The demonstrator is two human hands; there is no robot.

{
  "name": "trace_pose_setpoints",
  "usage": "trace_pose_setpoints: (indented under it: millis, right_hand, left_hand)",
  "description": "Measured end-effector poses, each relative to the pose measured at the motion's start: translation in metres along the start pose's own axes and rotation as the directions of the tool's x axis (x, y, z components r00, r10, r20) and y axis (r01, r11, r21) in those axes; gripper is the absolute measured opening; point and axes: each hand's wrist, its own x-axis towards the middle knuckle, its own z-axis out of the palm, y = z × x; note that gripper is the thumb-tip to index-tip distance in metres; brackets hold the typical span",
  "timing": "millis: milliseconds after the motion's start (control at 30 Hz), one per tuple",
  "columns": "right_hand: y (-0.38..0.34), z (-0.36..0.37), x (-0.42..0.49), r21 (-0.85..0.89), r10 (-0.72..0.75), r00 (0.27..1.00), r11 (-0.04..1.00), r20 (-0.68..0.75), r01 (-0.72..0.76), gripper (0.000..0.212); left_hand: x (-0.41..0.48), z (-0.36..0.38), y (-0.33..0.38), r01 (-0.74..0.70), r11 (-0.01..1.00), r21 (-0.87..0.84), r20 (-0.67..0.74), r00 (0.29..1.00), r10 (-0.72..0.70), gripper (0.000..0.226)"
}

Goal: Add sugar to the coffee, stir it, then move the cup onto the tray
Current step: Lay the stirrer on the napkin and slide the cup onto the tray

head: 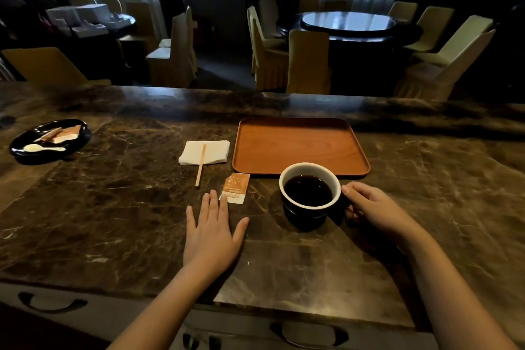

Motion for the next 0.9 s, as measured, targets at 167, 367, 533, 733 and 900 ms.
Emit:
trace_pose_setpoints:
  millis: [167, 367, 533, 733, 900]
  right_hand:
    - [-0.001, 0.002, 0.003, 0.043, 0.005, 0.996, 0.999, 0.091, -0.009, 0.032]
    - [0.004, 0.011, 0.003, 0.072, -0.083, 0.989, 0.995, 0.121, 0.074, 0.031]
    - [0.003, 0.006, 0.013, 0.139, -0.121, 0.982, 0.985, 0.143, 0.101, 0.032]
    - [-0.022, -0.005, 0.045, 0.102, -0.209, 0.967, 0.975, 0.144, 0.196, 0.031]
    - [-0.041, -0.015, 0.082, 0.030, -0.167, 0.972, 0.986, 0.168, 0.165, 0.031]
  left_hand:
    - [0.001, 0.003, 0.000, -0.001, 1.000, 0.026, -0.009, 1.000, 0.002, 0.076]
    - [0.000, 0.004, -0.001, 0.009, 1.000, 0.023, -0.017, 1.000, -0.008, 0.076]
    - [0.000, 0.004, -0.001, 0.020, 1.000, 0.014, -0.021, 1.000, -0.020, 0.077]
    - [-0.001, 0.002, 0.000, 0.009, 1.000, 0.023, -0.012, 1.000, -0.008, 0.076]
    - [-0.002, 0.000, 0.000, -0.003, 0.999, 0.035, -0.020, 1.000, 0.003, 0.077]
